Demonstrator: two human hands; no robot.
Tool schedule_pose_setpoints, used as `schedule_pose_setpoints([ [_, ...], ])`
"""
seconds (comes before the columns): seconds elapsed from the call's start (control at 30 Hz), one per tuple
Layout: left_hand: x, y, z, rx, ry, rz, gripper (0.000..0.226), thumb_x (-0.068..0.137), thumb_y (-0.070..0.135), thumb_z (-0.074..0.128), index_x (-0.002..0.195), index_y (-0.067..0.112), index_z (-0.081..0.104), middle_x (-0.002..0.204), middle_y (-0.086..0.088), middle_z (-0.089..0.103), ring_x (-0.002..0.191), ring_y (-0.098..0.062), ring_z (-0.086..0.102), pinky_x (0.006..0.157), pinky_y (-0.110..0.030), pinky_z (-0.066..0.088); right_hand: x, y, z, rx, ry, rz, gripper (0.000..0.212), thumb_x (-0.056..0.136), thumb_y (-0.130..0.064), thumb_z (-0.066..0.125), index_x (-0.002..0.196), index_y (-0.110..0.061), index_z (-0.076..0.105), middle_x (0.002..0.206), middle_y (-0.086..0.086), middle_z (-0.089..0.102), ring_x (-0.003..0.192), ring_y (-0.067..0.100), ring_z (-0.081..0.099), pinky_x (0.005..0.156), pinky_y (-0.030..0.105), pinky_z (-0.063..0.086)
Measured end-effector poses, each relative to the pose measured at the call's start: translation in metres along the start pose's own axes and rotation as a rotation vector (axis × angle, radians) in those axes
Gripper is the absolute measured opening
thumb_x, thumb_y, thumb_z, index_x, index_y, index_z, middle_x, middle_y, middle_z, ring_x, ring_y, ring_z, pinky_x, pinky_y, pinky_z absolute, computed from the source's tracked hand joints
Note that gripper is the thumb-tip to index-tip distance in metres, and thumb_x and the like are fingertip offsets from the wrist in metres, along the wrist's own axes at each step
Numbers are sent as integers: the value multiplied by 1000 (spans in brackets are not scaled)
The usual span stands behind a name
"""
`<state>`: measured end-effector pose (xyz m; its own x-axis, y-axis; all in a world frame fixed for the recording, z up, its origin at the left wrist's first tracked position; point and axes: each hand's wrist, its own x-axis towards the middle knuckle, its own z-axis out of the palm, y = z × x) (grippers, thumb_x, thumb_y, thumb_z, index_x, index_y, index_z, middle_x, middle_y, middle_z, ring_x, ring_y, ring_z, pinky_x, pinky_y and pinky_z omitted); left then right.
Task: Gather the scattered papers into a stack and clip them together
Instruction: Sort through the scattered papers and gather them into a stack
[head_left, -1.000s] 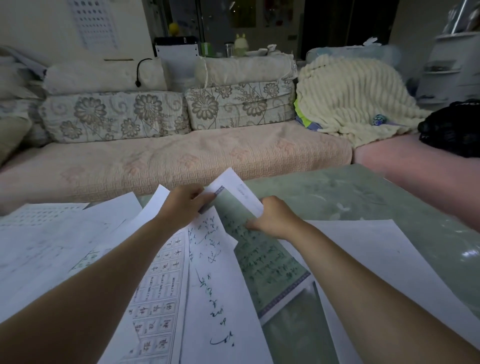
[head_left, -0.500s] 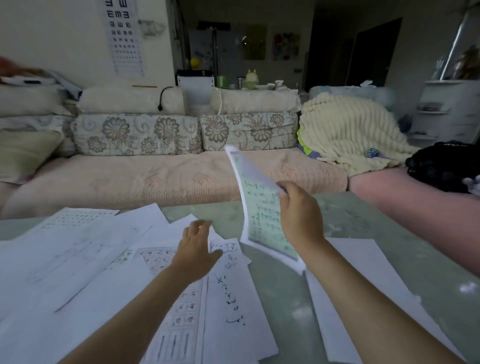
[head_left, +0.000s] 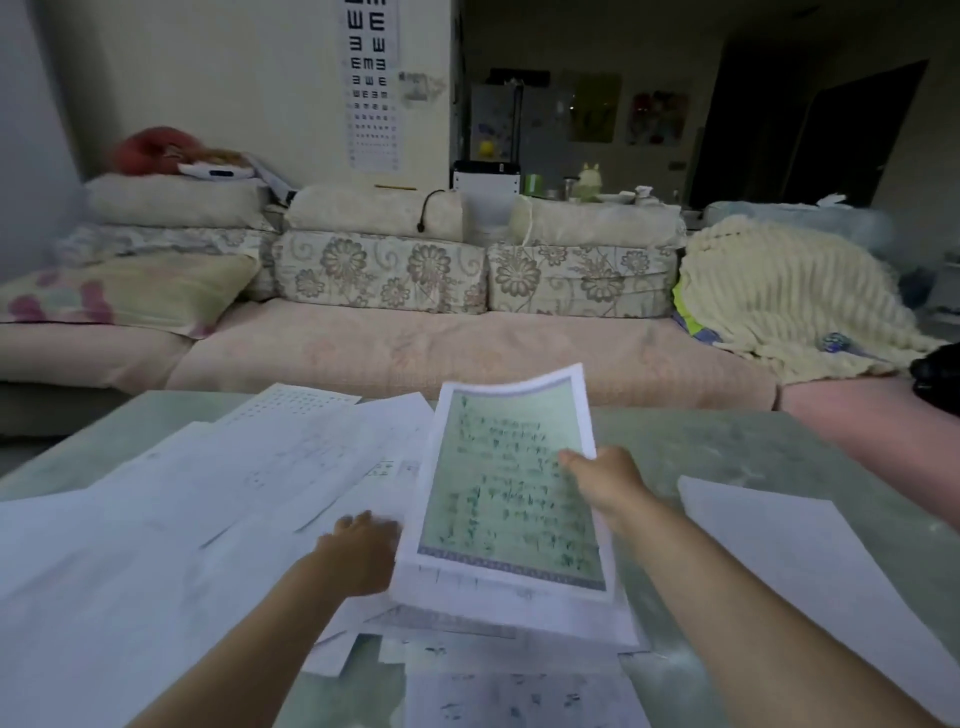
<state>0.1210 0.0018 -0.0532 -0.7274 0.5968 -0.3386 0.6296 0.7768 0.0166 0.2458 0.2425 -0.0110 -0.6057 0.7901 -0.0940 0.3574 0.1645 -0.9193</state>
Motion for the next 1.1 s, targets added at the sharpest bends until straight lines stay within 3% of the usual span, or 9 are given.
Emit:
schedule_pose_setpoints([
  [0.1,-6,-4,-1,-127,-31,134,52,99,21,41,149,11,28,149,-12,31,140,-33,28,113,-43,27,-7,22,32,-148,-64,75,46,96,-31,63,128,2,58,125,15,63,103,32,62,82,33,49],
  [0.17,3,-17,6,-304,30,236,41,97,22,45,138,25,49,142,4,46,133,-22,40,106,-32,34,-12,32,46,-208,-71,128,53,98,-30,60,138,4,49,135,17,57,114,34,58,83,32,46],
  [0.23,7,-34,11,-395,86,248,43,94,24,57,136,33,53,138,14,47,130,-13,42,104,-25,34,-11,36,53,-194,-56,174,54,98,-26,59,141,3,45,135,17,56,115,34,57,84,31,46],
  [0.3,13,-53,18,-270,142,195,69,82,53,69,143,37,42,151,10,35,140,-15,28,114,-33,26,-6,36,58,-122,-54,226,49,95,-21,64,136,3,51,129,16,58,115,34,57,90,33,47],
  [0.37,15,-68,25,-174,125,124,111,56,88,56,150,37,27,161,7,17,148,-18,10,119,-41,14,0,33,63,-53,-103,281,48,89,-14,72,131,2,55,132,12,57,117,33,56,93,38,45],
  [0.47,21,-83,32,-155,146,65,126,51,95,45,154,29,15,162,6,11,148,-20,9,118,-44,14,5,33,69,-103,-146,303,55,81,-6,78,130,2,55,132,12,58,116,31,56,88,35,44],
  [0.67,38,-84,15,-97,211,-23,101,62,83,60,143,26,38,136,0,51,126,-23,44,104,-38,36,4,47,78,-185,-105,292,47,74,-1,81,116,1,61,113,14,66,100,31,64,92,41,55],
  [0.87,34,-94,18,-539,169,-33,30,74,48,74,83,23,59,92,1,61,82,-16,58,67,-27,44,-2,43,55,-83,-85,234,27,81,2,75,107,-4,68,102,16,70,90,34,68,80,46,59],
  [1.1,14,-71,10,-1129,329,-194,34,80,31,76,95,3,65,93,-11,67,82,-28,65,76,-39,56,-18,42,29,166,-169,217,14,90,2,66,101,-6,66,101,19,72,90,36,70,78,51,58],
])
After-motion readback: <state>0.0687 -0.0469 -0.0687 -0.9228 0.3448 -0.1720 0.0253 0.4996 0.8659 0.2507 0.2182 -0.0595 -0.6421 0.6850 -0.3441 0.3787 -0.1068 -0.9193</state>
